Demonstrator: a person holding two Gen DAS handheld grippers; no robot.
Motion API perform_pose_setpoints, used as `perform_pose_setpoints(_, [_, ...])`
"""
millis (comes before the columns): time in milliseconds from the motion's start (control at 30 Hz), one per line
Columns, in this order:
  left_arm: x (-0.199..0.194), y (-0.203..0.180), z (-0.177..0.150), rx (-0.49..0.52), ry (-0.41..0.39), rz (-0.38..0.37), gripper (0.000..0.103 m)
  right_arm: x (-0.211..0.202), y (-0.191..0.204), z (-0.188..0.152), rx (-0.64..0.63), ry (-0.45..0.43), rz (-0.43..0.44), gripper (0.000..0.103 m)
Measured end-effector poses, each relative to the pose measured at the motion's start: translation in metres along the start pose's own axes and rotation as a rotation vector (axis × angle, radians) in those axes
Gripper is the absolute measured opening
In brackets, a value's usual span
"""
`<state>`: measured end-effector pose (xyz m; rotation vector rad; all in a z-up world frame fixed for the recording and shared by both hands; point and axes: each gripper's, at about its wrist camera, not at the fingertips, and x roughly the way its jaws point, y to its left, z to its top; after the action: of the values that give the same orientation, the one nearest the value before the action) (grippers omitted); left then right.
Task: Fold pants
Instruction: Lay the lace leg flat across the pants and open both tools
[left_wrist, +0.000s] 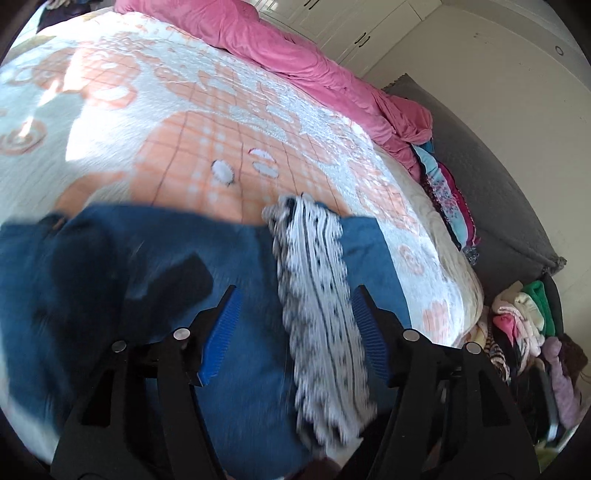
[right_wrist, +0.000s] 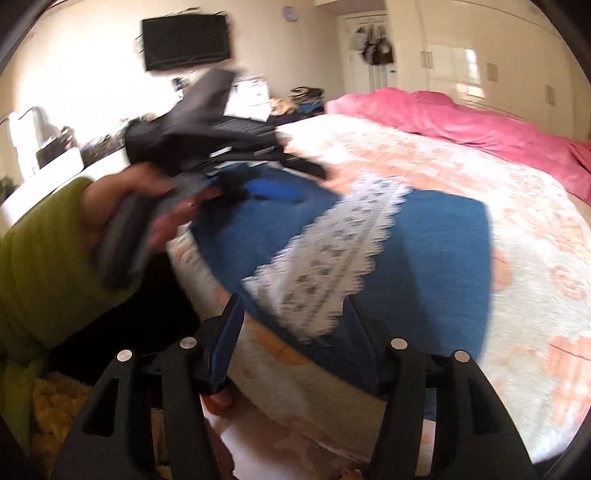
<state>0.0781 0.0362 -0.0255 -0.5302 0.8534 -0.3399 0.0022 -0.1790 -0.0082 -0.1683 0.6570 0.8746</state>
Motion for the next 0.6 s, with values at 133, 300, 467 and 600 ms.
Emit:
perform_pose_setpoints(133, [-0.021,-0.006,-0.024,0.013,0.018,-0.022,0.056,-0.009,-0.027,-0.001,0.077,-0.003,-0.095,0.056])
perform_pose_setpoints(300, [-0.024,-0.017,-0.042,0.023,0.061,-0.076,0.055,-0.014,-0.058,-0.002,0.163,0.013,-0.168,0.057])
perform_pose_setpoints(467, [-0.011,-0.023,-0.057,0.02,0.118,-0.089,0.05,-0.012,-0.064,-0.001,0.16,0.029,-0.195,0.06])
perform_pose_setpoints(600, [-0.001,-0.026,-0.062,0.025,0.145,-0.049,0.05,-0.002,-0.064,0.005,0.14,0.041,-0.202,0.06])
